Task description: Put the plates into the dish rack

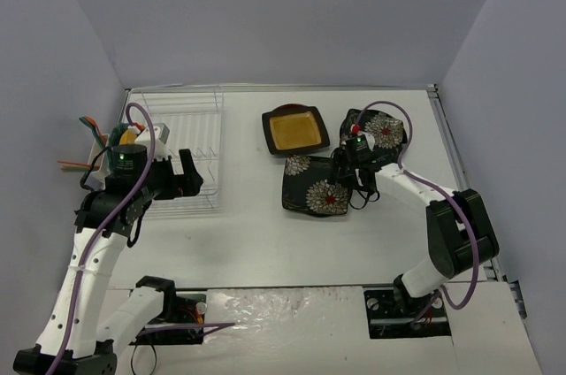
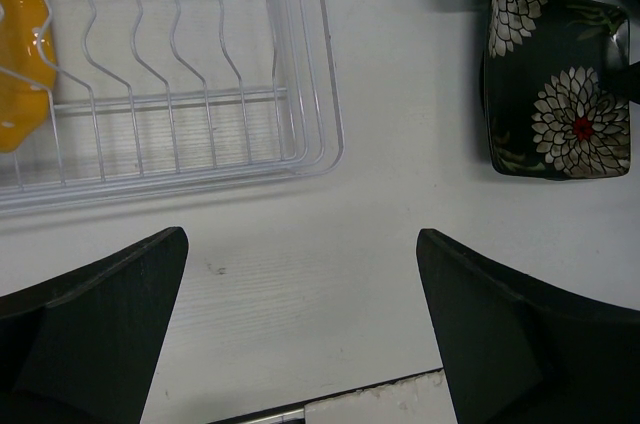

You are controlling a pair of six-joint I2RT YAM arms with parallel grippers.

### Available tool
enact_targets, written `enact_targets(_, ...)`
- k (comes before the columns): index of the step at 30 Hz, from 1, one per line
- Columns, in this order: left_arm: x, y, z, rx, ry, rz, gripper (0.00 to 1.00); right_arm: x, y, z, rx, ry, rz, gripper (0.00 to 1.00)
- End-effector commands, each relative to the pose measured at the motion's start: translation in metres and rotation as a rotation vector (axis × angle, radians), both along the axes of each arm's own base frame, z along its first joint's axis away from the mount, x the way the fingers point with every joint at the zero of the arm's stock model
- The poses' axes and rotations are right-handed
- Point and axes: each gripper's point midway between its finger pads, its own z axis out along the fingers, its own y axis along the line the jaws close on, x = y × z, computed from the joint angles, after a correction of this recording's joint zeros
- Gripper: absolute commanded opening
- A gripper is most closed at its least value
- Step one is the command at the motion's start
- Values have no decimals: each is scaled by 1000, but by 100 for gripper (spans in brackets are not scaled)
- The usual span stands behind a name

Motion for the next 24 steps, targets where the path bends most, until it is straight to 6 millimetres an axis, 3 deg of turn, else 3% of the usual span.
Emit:
enact_targets(1, 8, -2, 13, -13, -45, 5, 97, 9, 3, 2, 39, -41, 32, 61)
enact_targets(16, 15, -4, 12, -17, -38, 2, 97, -12, -8, -33, 206, 21, 58, 60)
enact_targets(22, 16, -6, 12, -29, -35, -3, 97, -17, -8, -47, 219, 48, 60, 52)
enact_targets(24, 16, -8, 11, -42, -32, -5, 97, -19, -8, -54, 228, 60, 57, 45)
